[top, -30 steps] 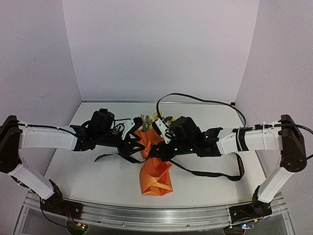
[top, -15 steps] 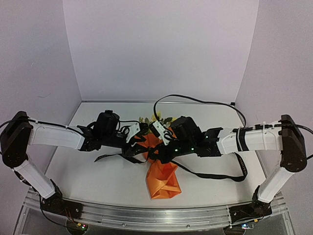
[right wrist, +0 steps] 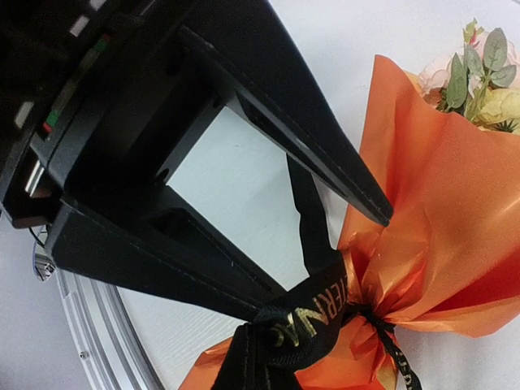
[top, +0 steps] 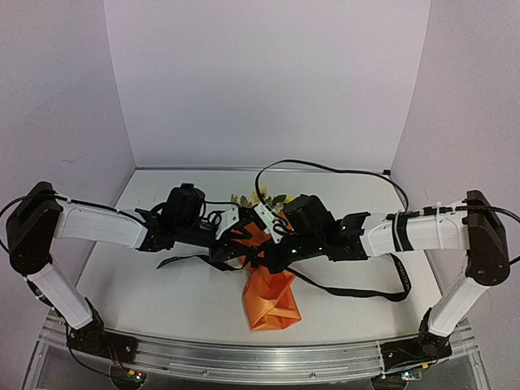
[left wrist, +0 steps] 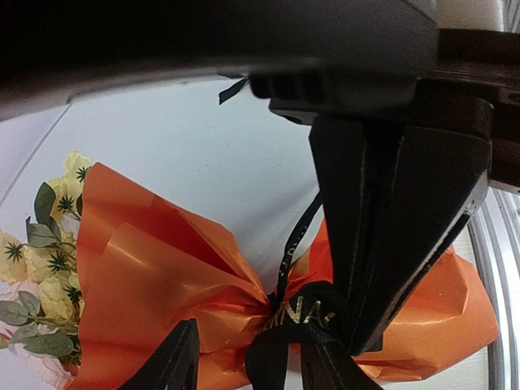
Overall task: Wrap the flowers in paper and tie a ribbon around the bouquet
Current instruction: Cross the half-tied ribbon over the folded bouquet.
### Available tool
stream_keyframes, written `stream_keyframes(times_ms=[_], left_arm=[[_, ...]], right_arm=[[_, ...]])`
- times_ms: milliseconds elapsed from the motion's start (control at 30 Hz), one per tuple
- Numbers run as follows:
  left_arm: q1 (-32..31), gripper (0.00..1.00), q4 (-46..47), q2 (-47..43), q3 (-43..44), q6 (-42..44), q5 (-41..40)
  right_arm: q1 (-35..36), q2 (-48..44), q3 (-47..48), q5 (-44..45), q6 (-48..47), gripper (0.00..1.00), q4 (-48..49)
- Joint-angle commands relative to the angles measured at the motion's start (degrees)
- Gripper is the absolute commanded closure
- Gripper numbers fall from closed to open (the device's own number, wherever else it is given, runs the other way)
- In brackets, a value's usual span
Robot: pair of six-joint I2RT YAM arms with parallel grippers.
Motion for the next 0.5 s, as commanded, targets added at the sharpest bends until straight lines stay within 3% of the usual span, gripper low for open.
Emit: stream_keyframes(times_ms=[0, 200, 467], left_arm=[[-0.64, 0.54, 4.37, 0.51, 0.57, -0.75, 1.78], [-0.93, 0.55, 6.85, 2.07, 0.36, -1.81, 2.31], [-1.09, 0.86, 7.42, 3.64, 1.34, -2.59, 3.16]], right_arm=[[0.35, -2.6, -0.35, 0.43, -1.66, 1.0, 1.24], [0.36, -2.96, -1.19, 0.87, -1.84, 1.0, 1.41], [0.35, -4.3, -2.85, 2.65, -2.28, 1.0, 1.42]])
